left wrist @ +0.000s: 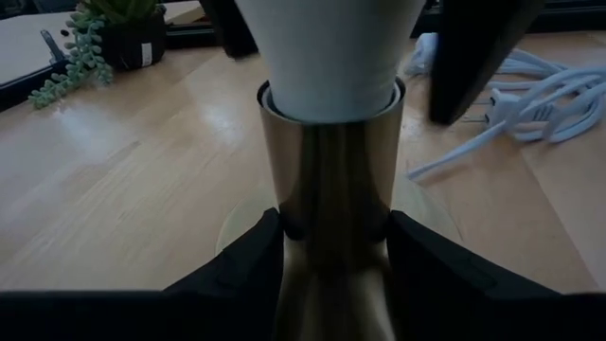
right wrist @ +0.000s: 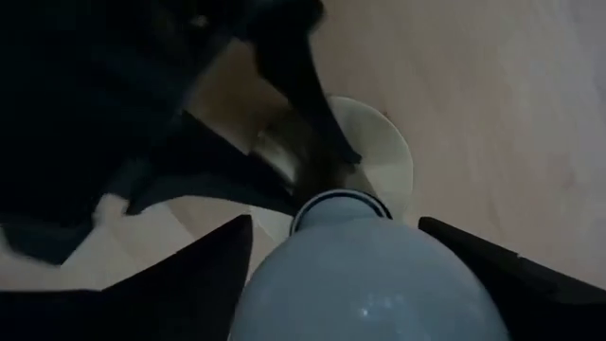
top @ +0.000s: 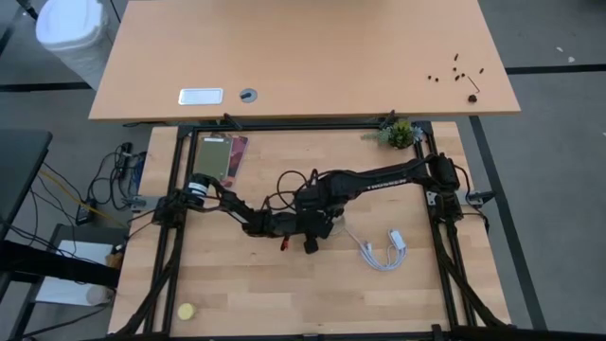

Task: Screw lightbulb
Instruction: Insert the white lightbulb into the desk lamp, then remove the white lightbulb from the desk lamp

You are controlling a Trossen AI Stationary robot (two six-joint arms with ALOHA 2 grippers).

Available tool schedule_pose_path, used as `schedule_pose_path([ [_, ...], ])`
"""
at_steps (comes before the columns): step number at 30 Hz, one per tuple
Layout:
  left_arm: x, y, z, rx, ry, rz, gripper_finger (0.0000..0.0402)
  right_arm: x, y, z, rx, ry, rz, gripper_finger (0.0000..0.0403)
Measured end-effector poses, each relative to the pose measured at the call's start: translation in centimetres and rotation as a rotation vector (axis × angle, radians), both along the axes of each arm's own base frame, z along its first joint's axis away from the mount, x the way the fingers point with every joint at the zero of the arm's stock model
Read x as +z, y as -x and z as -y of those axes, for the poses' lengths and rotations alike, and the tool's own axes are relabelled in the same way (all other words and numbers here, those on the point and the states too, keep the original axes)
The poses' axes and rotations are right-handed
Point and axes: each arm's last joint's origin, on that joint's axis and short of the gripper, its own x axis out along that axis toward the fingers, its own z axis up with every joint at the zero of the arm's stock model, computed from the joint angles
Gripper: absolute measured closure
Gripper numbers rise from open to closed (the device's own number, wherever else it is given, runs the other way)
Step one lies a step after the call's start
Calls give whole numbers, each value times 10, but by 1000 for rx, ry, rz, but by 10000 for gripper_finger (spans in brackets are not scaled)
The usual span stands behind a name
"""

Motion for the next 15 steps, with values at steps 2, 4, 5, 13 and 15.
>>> schedule_pose_path([
  [2,0,0,0,1,0,-1,216,6,-2,1,35,1,16,77],
  [4,0,0,0,1,0,0,216,11,-3,3,57,3,19,64],
  [5,0,0,0,1,0,1,216,14,-3,4,61,3,21,59],
  [13,1,0,0,-10,6,9,202,46,-2,8,66,36,31,49],
  [15,1,0,0,-12,9,9,186,56,-1,7,69,36,34,49],
])
